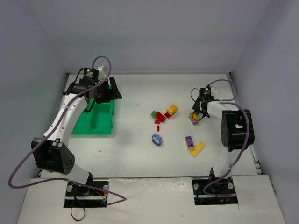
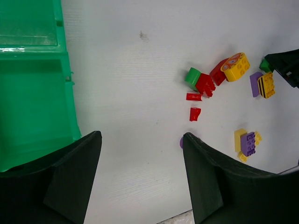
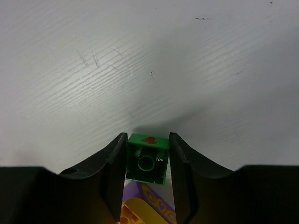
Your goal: Sort the legos into containers by color
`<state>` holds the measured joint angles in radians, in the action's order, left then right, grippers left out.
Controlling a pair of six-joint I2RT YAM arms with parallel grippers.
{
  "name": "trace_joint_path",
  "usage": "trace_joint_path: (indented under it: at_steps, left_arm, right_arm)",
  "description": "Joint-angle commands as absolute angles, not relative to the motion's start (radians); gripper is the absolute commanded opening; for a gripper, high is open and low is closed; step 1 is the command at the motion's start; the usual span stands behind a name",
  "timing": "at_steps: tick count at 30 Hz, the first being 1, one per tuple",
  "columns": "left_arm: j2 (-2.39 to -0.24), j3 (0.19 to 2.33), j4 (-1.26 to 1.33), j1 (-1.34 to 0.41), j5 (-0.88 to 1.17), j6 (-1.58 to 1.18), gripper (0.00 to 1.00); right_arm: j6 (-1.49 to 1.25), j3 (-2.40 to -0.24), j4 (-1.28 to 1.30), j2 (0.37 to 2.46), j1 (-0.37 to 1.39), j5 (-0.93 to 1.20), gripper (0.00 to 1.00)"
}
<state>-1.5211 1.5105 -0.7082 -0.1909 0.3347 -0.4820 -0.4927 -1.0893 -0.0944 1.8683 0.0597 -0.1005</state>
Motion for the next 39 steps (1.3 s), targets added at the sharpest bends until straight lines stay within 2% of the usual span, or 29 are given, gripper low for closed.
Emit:
trace_joint_path:
  at_steps: [1, 6, 9, 10, 14, 20, 25, 30, 34, 39]
  left_arm:
    - [-1.465, 1.543, -0.677, -0.195, 0.391, -0.498, 0.64]
    - [-1.473, 1.574, -0.644, -0.195, 0.536, -0.535, 0.64]
    - [-1.485, 1.589, -0.618, -0.195, 0.632, -0.57, 0.67]
    - [-1.491, 1.597, -0.615, -0.195, 0.658, -0.581, 0.68]
    - [-1.512, 1.647, -0.612, -0.224, 0.753, -0.618, 0.68]
    - [-1.571, 1.773, -0.687, -0.294, 0.833, -0.63, 0.68]
    - [-1.621, 1.813, -0.75, -0.37, 0.864, -0.634, 0.68]
    - [-1.628, 1.758, -0.718, -0.426, 0.868, -0.689, 0.68]
    - [-1.562, 1.668, -0.548, -0.439, 0.813, -0.75, 0.68]
    - [-1.456, 1.545, -0.368, -0.446, 0.743, -0.753, 0.68]
  right_arm:
    - [-0.387, -1.045, -0.211, 1.717, 0.064, -0.1, 0.0]
    - [-0.189, -0.96, -0.404, 1.455, 0.101, -0.011, 0.0]
    - [-0.048, -0.869, -0.489, 1.305, 0.15, 0.168, 0.0]
    - [-0.02, -0.868, -0.501, 1.272, 0.159, 0.169, 0.0]
    - [0.063, -0.802, -0.489, 1.126, 0.225, 0.371, 0.01]
    - [0.115, -0.776, -0.401, 1.003, 0.383, 0.477, 0.03]
    - [0.137, -0.798, -0.333, 0.982, 0.448, 0.514, 0.02]
    - [0.121, -0.827, -0.328, 0.994, 0.465, 0.571, 0.01]
    - [0.031, -0.848, -0.356, 1.018, 0.465, 0.461, 0.0]
    - [-0.248, -0.926, -0.353, 1.103, 0.462, 0.408, 0.0]
